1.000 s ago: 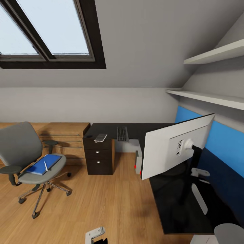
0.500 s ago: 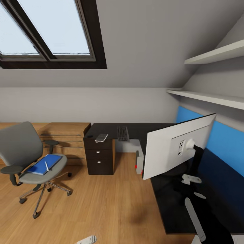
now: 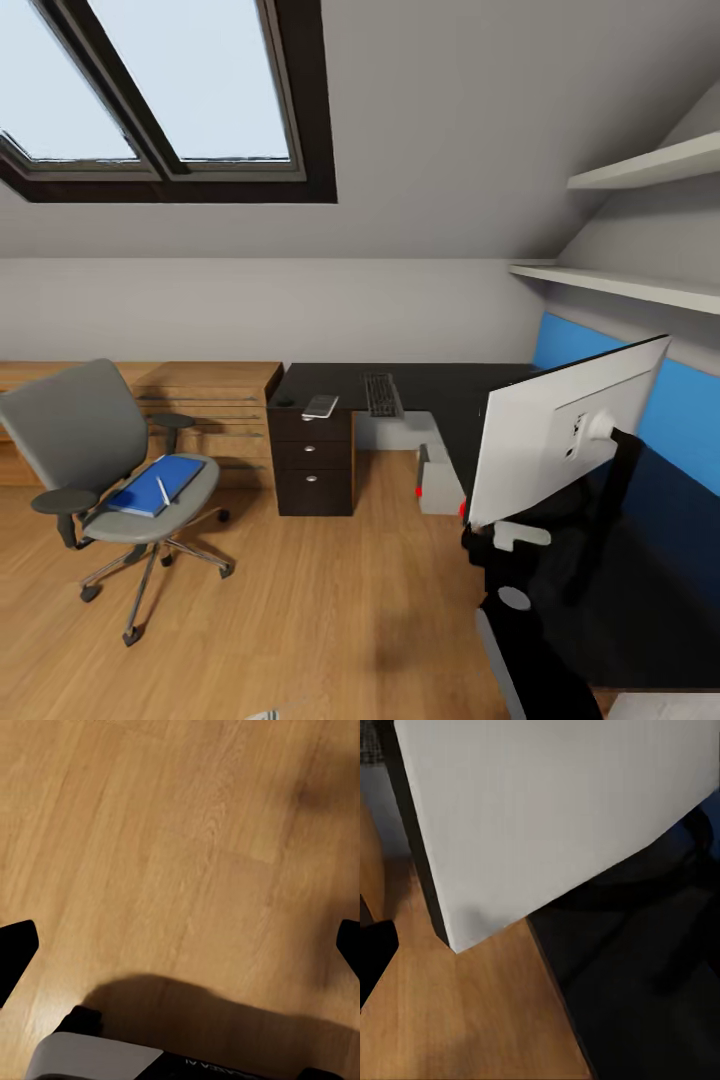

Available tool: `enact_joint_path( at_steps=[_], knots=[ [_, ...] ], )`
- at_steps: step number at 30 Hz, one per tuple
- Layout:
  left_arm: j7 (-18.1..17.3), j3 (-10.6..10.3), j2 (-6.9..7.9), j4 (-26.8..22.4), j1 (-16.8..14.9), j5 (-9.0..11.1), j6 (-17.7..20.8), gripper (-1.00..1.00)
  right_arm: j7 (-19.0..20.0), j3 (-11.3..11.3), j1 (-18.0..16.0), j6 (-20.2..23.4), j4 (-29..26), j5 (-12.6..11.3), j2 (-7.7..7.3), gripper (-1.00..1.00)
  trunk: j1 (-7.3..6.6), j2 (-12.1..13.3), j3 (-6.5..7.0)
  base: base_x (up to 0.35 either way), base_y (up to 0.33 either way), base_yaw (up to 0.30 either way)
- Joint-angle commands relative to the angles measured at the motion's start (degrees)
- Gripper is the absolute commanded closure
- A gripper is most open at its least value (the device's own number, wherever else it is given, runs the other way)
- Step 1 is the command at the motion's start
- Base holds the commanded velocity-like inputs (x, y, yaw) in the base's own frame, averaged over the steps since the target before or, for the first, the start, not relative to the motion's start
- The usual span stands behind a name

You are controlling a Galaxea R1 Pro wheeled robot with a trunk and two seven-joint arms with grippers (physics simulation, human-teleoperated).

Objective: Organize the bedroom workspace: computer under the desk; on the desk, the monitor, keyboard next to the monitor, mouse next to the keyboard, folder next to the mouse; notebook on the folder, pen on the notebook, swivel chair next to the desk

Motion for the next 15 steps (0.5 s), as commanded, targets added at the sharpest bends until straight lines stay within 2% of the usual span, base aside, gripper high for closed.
enact_joint_path(
  at_steps=[1, 2, 3, 5, 11, 15],
  knots=[
    [0.4, -0.3, 0.07, -0.1, -0.1, 0.3, 0.1, -1.0, -2.2, 0.5, 0.0, -2.0, 0.9, 0.8, 0.59, -1.0, 0.01, -0.1, -0.08, 0.0, 0.305, 0.0],
    [0.4, -0.3, 0.07, 0.0, -0.1, 0.3, 0.1, -1.0, -4.0, 1.0, 0.0, -4.3, 1.8, 1.5, 1.1, -1.0, 0.01, -0.1, -0.08, 0.0, 0.296, 0.0],
    [0.4, -0.3, 0.02, 0.1, -0.1, 0.3, 0.1, -1.0, -7.7, 2.5, -0.1, -8.4, 3.3, 2.6, 1.96, -1.0, 0.01, -0.1, -0.08, 0.0, 0.259, 0.0],
    [0.4, -0.3, 0.0, 0.1, -0.1, 0.3, 0.1, -1.0, -11.6, 4.6, -0.1, -11.1, 4.3, 3.5, 2.62, -1.0, 0.01, -0.1, -0.08, 0.0, 0.207, 0.0],
    [0.4, -0.4, -0.04, 0.3, -0.1, 0.4, 0.1, -1.0, -23.5, 12.6, -0.3, -14.7, 6.0, 4.8, 4.18, -1.0, 0.01, -0.1, -0.08, 0.0, 0.092, 0.0],
    [0.4, -0.4, -0.05, 0.3, -0.1, 0.4, 0.1, -1.0, -30.0, 17.0, -1.5, -15.7, 8.0, 5.2, 4.25, -1.0, 0.01, -0.1, -0.08, 0.0, 0.028, 0.0]
  ],
)
